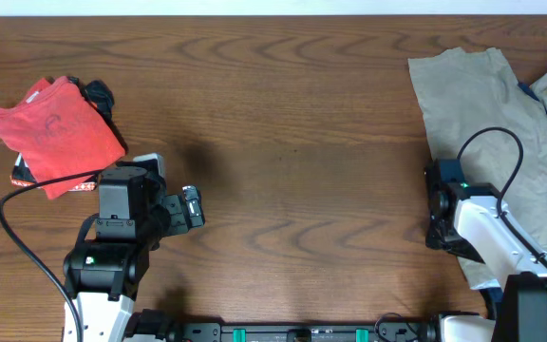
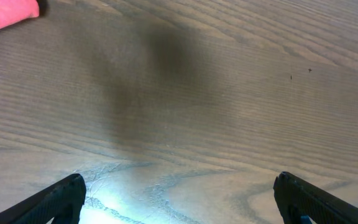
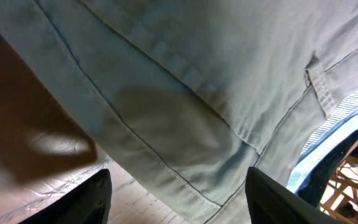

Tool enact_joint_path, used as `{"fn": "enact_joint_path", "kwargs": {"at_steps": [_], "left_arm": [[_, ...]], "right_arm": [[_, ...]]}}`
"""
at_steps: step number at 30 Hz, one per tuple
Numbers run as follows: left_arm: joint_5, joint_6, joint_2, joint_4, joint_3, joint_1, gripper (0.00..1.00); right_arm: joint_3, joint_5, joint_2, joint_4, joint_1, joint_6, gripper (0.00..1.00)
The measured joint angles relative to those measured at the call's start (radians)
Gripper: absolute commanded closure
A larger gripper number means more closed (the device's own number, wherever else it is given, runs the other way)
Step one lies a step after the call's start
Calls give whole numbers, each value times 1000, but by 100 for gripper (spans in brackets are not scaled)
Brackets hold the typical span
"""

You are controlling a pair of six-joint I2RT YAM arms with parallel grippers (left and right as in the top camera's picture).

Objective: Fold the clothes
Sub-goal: 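Reach the right gripper into the khaki shorts pile and grasp them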

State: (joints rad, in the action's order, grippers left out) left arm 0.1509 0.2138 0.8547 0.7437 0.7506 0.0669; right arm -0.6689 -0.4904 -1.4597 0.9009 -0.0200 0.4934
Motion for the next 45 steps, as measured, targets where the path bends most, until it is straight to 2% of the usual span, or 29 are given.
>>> {"fn": "enact_joint_path", "kwargs": {"at_steps": [7,20,22,25,29,32,38,45], "left_arm": [[0,0,0,-1,0,0,2],[0,0,0,-6,0,0,2],[0,0,0,-6,0,0,2],[0,0,0,-6,0,0,2],[0,0,0,-6,0,0,2],[0,0,0,-7,0,0,2],[0,0,0,-11,0,0,2],[0,0,0,-18,0,0,2]], "right_arm": [[5,-1,0,-17,0,0,39],[55,-5,0,-80,0,0,32],[57,-9,1,-83,0,0,38],[61,-9,1,-87,0,2,51],[64,-9,1,-87,0,3,74],[65,-10,1,-87,0,3,97],[26,7,2,-21,0,-5,99],[-217,182,52,82,6,-145,99]]}}
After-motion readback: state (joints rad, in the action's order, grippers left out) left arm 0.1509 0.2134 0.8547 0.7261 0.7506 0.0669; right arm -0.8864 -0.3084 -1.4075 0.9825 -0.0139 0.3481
